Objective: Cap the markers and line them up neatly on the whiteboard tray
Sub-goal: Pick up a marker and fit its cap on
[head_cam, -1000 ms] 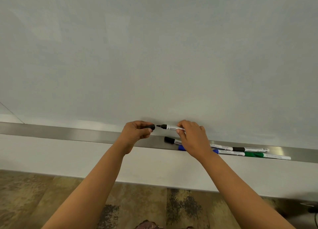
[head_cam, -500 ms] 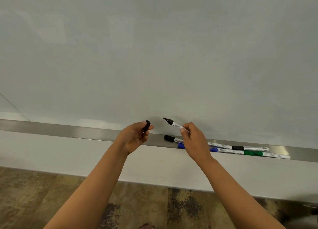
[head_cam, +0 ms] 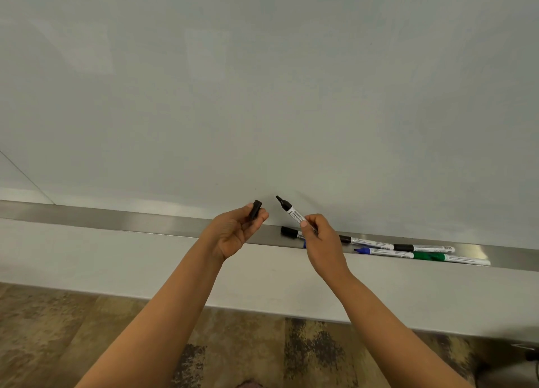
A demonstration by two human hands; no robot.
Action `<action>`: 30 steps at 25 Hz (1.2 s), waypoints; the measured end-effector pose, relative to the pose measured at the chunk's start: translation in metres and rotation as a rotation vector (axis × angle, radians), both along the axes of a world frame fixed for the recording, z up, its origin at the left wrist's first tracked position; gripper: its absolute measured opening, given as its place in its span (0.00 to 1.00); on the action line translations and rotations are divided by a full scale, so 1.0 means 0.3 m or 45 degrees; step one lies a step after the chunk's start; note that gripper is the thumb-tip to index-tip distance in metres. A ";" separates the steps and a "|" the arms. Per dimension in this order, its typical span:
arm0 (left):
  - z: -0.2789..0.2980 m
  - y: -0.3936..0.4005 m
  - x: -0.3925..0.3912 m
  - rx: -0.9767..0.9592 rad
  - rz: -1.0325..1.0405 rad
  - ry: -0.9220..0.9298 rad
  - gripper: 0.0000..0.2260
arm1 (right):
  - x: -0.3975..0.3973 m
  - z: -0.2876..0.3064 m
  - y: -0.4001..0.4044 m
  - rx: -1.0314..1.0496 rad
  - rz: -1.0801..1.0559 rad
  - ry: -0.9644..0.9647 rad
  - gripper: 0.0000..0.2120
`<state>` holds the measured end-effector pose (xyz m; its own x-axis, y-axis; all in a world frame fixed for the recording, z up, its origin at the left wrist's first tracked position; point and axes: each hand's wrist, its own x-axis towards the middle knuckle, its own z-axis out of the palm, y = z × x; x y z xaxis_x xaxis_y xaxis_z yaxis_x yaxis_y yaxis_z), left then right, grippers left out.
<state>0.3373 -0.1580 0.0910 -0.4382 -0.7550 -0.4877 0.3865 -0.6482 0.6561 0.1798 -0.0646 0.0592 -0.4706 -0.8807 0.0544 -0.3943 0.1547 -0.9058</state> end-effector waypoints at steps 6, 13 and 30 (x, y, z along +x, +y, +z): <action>-0.007 -0.024 0.025 -0.102 -0.013 -0.092 0.05 | 0.020 0.009 -0.006 0.002 0.006 -0.042 0.05; -0.009 -0.036 0.027 -0.015 0.029 0.005 0.05 | 0.036 0.011 -0.002 0.029 0.082 0.166 0.04; -0.023 -0.059 -0.004 -0.271 -0.083 -0.299 0.04 | 0.016 0.040 -0.067 0.037 0.171 0.730 0.07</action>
<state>0.3362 -0.1758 0.0840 -0.3833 -0.8247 -0.4158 0.1703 -0.5056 0.8458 0.1845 -0.0846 0.0713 -0.2576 -0.9354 0.2422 -0.8376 0.0912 -0.5386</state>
